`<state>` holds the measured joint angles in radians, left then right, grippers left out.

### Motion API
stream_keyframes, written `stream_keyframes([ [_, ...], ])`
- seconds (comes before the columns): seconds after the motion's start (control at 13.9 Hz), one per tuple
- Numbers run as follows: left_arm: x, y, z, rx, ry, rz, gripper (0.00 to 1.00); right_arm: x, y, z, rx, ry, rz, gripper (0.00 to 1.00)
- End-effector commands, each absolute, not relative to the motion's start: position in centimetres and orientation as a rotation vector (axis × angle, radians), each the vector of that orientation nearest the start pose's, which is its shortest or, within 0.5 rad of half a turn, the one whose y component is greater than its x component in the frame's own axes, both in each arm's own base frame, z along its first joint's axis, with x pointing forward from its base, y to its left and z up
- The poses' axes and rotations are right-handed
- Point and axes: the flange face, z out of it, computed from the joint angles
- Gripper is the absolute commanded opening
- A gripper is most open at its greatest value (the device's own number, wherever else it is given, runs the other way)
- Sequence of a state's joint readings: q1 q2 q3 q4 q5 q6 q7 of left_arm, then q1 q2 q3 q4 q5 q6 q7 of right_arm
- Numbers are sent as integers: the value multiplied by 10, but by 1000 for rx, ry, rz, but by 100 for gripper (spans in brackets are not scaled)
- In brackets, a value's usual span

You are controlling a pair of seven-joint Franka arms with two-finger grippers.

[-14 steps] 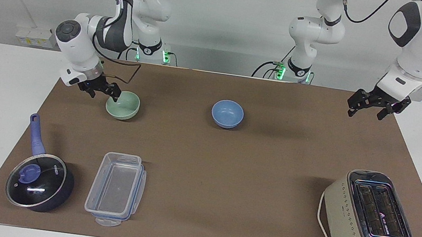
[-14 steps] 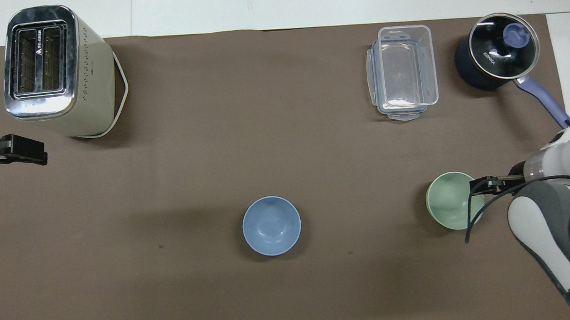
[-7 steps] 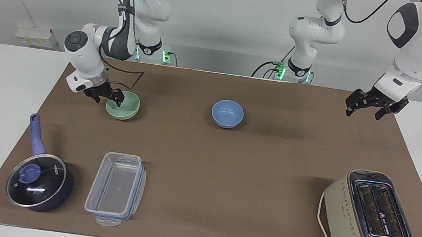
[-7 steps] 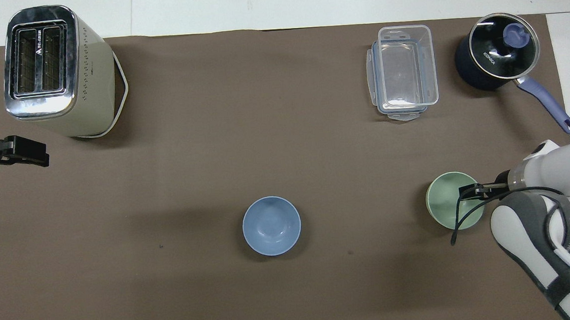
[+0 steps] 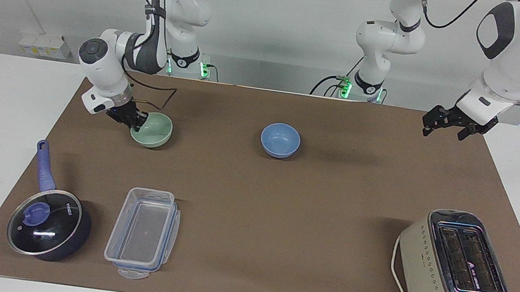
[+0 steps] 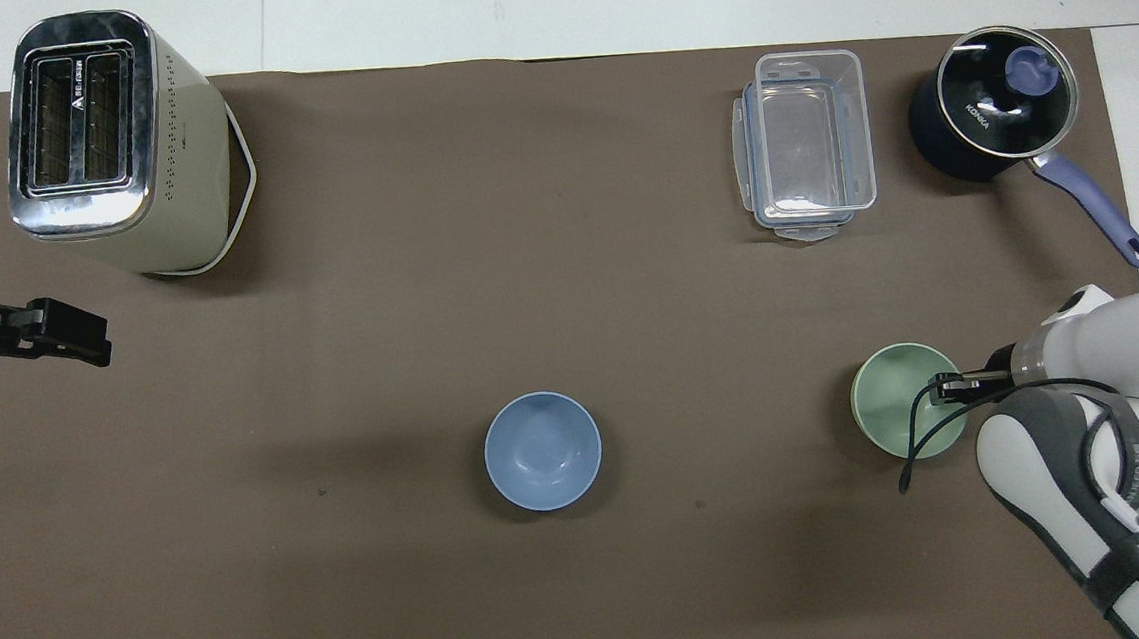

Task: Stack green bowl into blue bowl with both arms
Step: 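Move the right gripper to the green bowl and grip its rim, then carry the green bowl with the right gripper into the blue bowl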

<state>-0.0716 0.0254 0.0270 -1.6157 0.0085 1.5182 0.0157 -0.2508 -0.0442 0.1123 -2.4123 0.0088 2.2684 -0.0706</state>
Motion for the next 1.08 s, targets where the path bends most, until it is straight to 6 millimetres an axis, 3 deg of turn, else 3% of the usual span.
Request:
stream_keyframes([
  [0.0, 551, -19, 592, -3116, 93, 194, 100, 466, -66, 332, -3104, 77, 182, 0],
  [0.22, 551, -19, 592, -3116, 93, 194, 100, 474, -47, 358, -3056, 75, 204, 0],
  [0.36, 551, -19, 592, -3116, 93, 194, 100, 476, -20, 382, -3046, 33, 190, 0],
  [0.65, 551, -20, 592, -3116, 95, 194, 100, 487, 54, 426, -3043, 82, 175, 0],
  [1.01, 551, -19, 592, -3116, 93, 194, 100, 483, 147, 442, -3009, 74, 153, 0],
])
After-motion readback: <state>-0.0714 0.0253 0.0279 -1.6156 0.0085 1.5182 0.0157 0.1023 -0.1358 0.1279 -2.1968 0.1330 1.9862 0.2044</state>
